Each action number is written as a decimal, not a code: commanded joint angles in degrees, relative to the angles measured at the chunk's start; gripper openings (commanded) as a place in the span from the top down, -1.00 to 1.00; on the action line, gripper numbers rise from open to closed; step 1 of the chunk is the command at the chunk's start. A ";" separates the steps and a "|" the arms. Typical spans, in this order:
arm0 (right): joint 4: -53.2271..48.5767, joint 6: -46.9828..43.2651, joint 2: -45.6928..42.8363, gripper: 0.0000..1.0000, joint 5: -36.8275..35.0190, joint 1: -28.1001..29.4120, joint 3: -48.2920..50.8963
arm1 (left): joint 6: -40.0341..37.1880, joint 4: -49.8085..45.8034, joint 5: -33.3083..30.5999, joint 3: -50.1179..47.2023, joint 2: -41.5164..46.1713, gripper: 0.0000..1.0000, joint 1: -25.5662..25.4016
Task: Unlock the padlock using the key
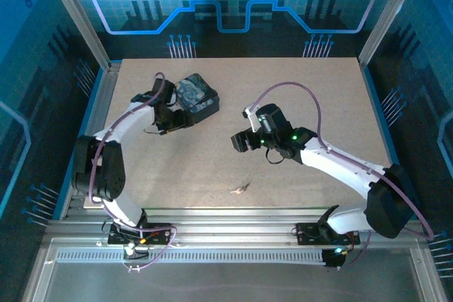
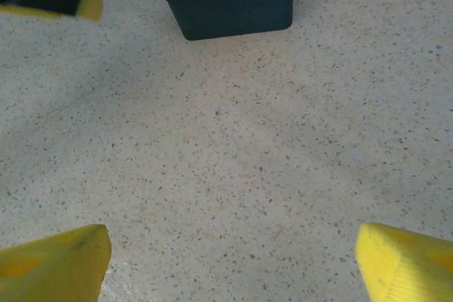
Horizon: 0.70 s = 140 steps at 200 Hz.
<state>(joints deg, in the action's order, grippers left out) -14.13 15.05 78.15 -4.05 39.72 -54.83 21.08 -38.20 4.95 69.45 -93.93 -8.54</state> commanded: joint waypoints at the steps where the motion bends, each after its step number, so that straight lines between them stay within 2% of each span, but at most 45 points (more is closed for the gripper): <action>1: -0.63 1.34 0.97 -0.79 1.46 0.53 -1.39 | 1.56 1.41 3.09 3.09 1.19 -0.55 3.00; 18: -0.71 1.55 0.76 -0.79 1.73 0.53 -0.99 | 3.30 2.18 2.56 7.28 -2.41 -0.61 4.87; 53: -1.34 1.65 -1.25 -0.79 1.63 0.54 0.51 | 8.57 5.14 5.74 15.67 -11.91 -0.64 9.36; 91: -2.13 1.81 -3.13 -0.79 1.35 0.61 1.64 | 6.70 1.13 6.53 29.13 -24.38 -0.62 10.03; 140: -2.04 1.94 -3.48 -0.79 1.90 0.59 2.53 | 1.08 -5.15 9.67 37.46 -32.67 -0.58 9.16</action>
<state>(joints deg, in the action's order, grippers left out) -15.16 16.12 75.57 -3.33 39.72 -53.06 26.35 -37.10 11.90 103.09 -124.36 1.43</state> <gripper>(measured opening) 0.894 0.801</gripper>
